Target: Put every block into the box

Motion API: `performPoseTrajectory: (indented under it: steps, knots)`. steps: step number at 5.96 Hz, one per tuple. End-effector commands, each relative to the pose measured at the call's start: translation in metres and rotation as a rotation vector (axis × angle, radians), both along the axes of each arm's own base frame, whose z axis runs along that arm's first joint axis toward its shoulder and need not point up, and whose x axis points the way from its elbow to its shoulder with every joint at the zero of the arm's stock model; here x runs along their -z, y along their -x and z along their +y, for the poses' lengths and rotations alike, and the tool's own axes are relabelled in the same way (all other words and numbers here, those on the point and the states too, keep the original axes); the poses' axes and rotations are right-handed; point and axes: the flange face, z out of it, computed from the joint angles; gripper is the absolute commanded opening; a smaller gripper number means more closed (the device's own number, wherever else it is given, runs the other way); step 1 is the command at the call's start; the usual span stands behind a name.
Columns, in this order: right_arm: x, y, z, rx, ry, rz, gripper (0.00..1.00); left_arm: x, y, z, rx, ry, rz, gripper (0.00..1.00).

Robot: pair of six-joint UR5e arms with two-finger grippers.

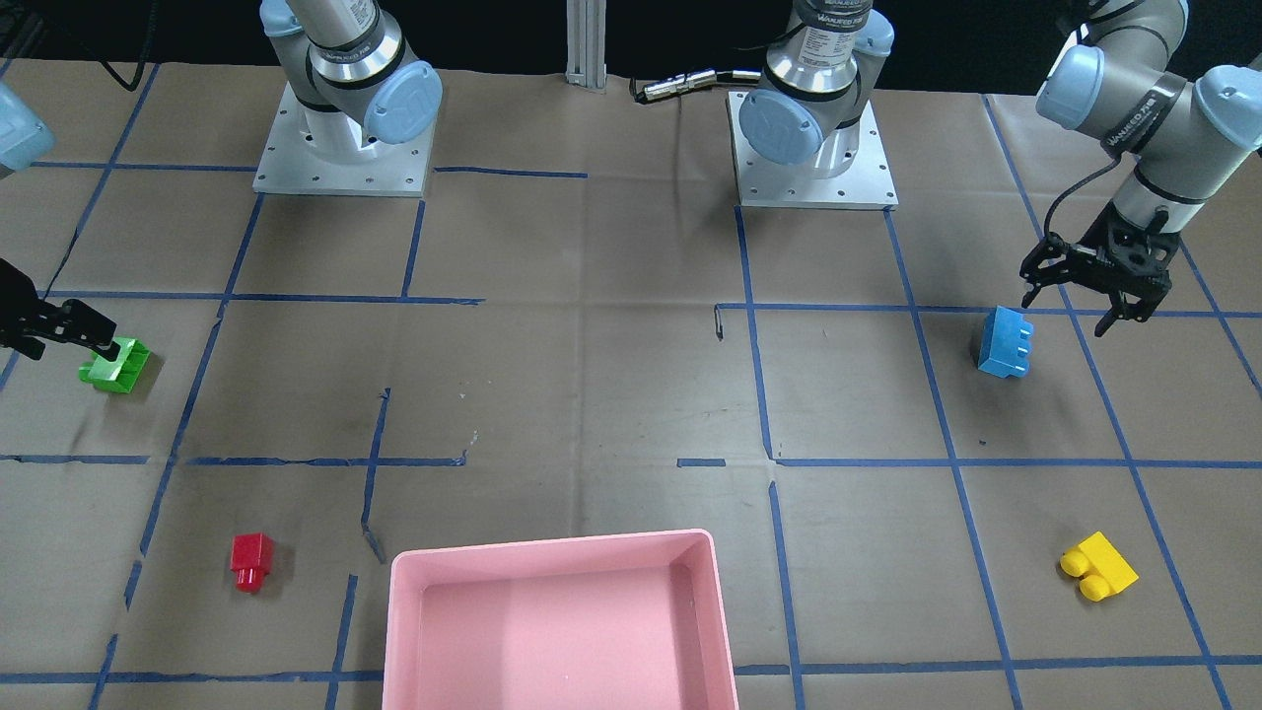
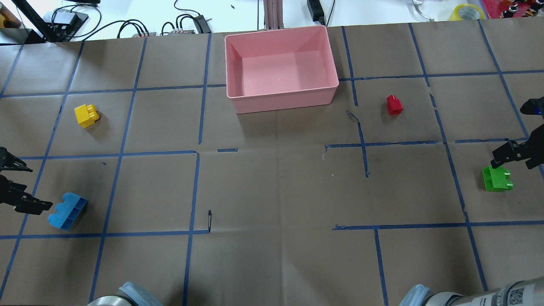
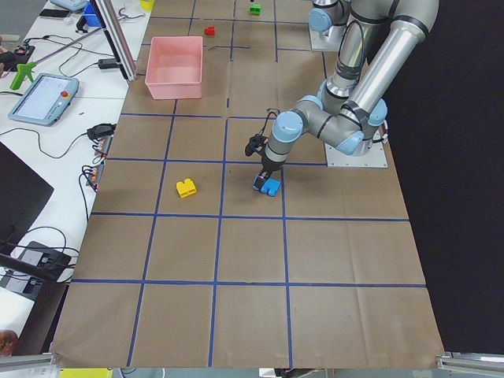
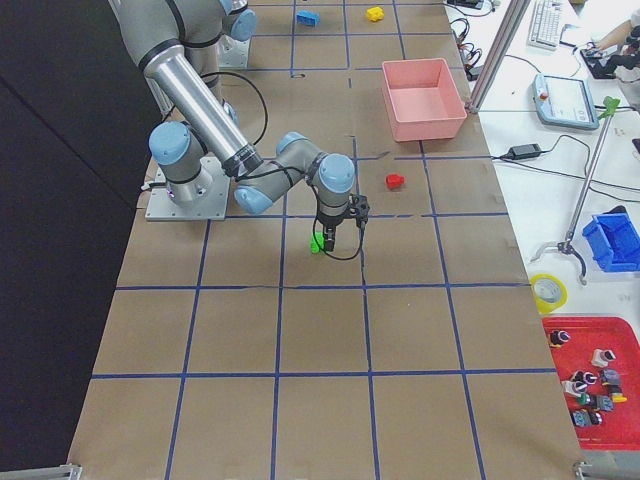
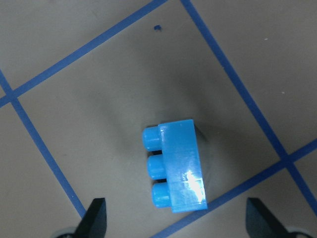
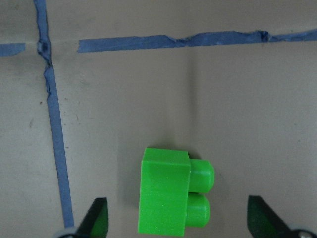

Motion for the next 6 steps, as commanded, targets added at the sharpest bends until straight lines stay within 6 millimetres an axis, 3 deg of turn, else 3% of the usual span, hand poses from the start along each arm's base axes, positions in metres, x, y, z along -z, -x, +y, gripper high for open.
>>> performPoseTrajectory:
  steps: [1, 4, 6]
  knots:
    - [0.022, 0.006, -0.002, 0.003, 0.010, 0.016, 0.99, 0.024, 0.008, -0.002, -0.039, 0.023, 0.082, 0.99]
    - [0.037, 0.001, 0.004, 0.004, -0.009, 0.003, 0.99, 0.070, -0.003, -0.013, -0.052, 0.033, 0.071, 0.99]
    - [0.047, 0.002, 0.003, 0.004, -0.020, -0.005, 0.99, 0.084, 0.019, 0.003, -0.052, 0.007, 0.107, 0.99]
